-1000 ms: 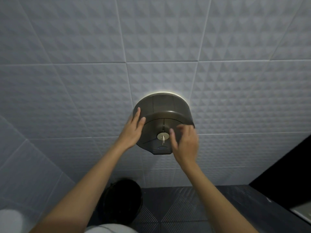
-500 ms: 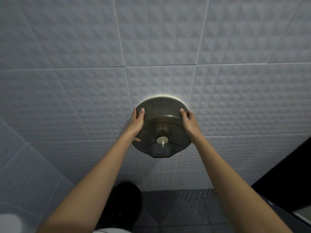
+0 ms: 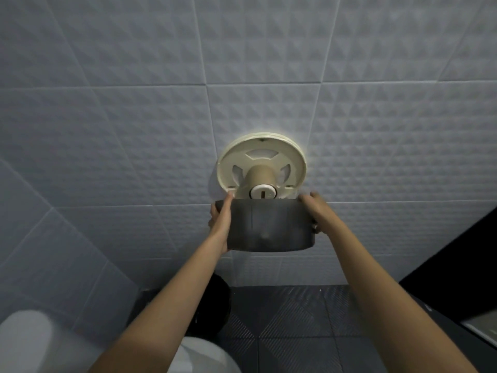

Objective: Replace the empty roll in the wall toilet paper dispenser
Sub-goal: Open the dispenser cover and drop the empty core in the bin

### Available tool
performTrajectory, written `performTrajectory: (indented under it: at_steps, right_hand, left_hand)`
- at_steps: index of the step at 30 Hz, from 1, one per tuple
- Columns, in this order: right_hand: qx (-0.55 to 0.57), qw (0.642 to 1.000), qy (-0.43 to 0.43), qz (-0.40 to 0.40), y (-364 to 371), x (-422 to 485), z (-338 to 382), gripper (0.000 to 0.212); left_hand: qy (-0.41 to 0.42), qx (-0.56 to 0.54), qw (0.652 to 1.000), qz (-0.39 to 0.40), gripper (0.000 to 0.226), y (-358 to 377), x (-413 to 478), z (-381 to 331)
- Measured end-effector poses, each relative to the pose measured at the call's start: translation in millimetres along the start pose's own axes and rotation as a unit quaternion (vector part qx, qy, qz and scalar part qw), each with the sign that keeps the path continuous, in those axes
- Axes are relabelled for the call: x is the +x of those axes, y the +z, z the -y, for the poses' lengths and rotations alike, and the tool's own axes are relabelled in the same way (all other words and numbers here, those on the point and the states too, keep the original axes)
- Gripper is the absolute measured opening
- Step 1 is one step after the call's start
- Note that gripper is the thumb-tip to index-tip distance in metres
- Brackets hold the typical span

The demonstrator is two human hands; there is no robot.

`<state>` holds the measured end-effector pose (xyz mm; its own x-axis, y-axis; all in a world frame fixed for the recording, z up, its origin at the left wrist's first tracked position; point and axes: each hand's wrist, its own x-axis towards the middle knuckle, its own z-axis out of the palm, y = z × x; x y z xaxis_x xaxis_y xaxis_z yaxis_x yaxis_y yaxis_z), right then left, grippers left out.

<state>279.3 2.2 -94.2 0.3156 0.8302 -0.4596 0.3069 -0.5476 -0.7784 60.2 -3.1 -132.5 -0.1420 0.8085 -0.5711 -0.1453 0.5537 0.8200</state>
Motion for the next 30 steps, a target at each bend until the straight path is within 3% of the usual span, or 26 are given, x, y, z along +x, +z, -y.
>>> performTrajectory:
  at_steps: [4, 6, 8, 11, 13, 18, 25, 30]
  right_hand:
    - [-0.077, 0.996, 0.031, 0.033, -8.6, -1.0, -12.2, 0.019]
    - [-0.124, 0.991, 0.033, 0.033, -0.8, -1.7, -27.1, 0.009]
    - [-0.157, 0.987, 0.015, 0.019, 11.4, 3.6, -46.7, 0.020]
    - [-0.181, 0.983, -0.026, -0.004, 27.5, 34.9, -88.9, 0.058]
    - [-0.179, 0.983, -0.041, 0.000, 36.7, 34.7, -105.7, 0.072]
    - [-0.189, 0.981, -0.044, -0.008, 52.7, -13.2, -123.0, 0.085]
    - [-0.212, 0.975, -0.063, -0.032, 67.6, -14.8, -151.4, 0.091]
    - [-0.243, 0.965, -0.079, -0.060, 74.0, -5.0, -166.1, 0.088]
  left_hand:
    - [0.009, 0.031, 0.999, -0.015, 0.092, 1.2, -16.0, 18.1]
    - [0.028, 0.064, 0.997, -0.033, 0.079, 1.2, -21.7, 29.8]
    - [0.041, 0.099, 0.993, -0.051, 0.073, 1.1, -23.0, 42.6]
    - [0.070, 0.166, 0.982, -0.047, 0.075, -4.2, -20.7, 59.4]
    - [0.088, 0.230, 0.968, -0.050, 0.077, -10.4, -17.1, 69.6]
    - [0.112, 0.411, 0.904, -0.038, 0.083, -18.9, -19.3, 94.9]
    - [0.127, 0.616, 0.777, 0.002, 0.085, -36.4, 4.4, 120.2]
    - [0.139, 0.646, 0.750, 0.001, 0.086, -40.1, 15.9, 130.5]
